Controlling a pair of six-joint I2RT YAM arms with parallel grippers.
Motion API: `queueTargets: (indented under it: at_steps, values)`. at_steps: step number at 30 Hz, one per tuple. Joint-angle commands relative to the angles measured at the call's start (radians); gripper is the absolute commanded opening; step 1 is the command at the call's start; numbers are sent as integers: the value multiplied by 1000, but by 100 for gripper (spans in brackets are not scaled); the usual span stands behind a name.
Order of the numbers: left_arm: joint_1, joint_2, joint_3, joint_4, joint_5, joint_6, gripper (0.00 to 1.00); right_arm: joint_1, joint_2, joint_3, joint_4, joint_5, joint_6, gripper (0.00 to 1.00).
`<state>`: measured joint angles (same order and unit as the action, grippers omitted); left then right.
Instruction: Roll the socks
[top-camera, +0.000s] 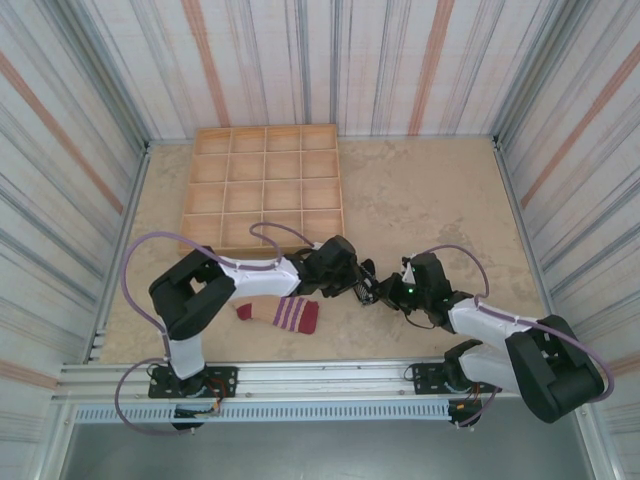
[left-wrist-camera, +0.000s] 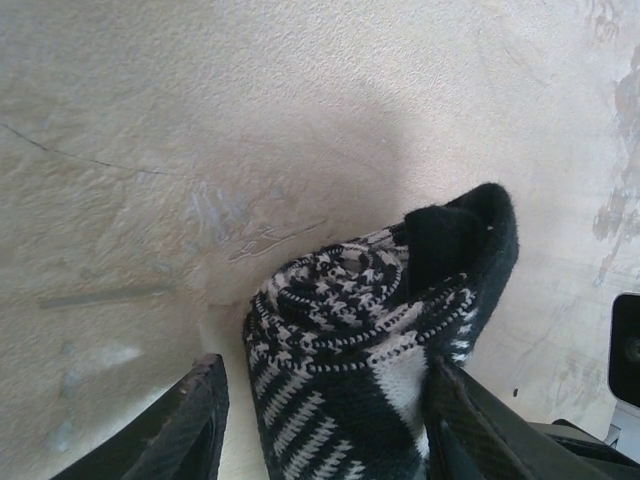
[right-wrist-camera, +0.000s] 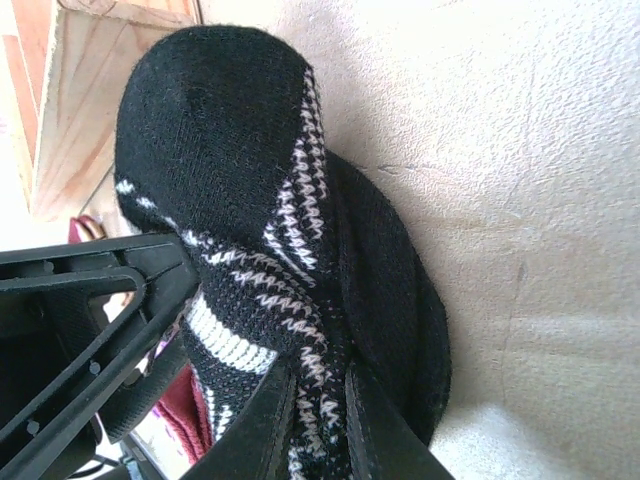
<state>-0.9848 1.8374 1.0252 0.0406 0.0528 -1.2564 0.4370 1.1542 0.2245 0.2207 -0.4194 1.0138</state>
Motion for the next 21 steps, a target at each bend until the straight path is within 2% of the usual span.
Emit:
queueTargets:
  at_steps: [1, 7, 10, 14, 17, 19, 21]
  values:
    - [-15, 40, 21, -28, -6, -11, 53, -10, 77, -71, -295, 107, 28, 0]
    - [-29, 68, 32, -27, 0, -30, 51, -10, 101, -63, -283, 104, 23, 0]
    - [-28, 92, 47, -50, 4, -37, 43, -12, 100, -58, -278, 96, 13, 0]
    - [-20, 127, 75, -51, 51, -26, 26, -14, 105, -42, -271, 79, 0, 7]
    - [-13, 143, 109, -112, 71, 3, 9, -14, 94, -16, -288, 59, -19, 23]
    - [-7, 143, 123, -148, 79, 38, 2, -14, 70, 13, -324, 51, -45, 37]
    - [4, 140, 138, -181, 85, 88, 0, -14, 41, 52, -381, 46, -79, 49]
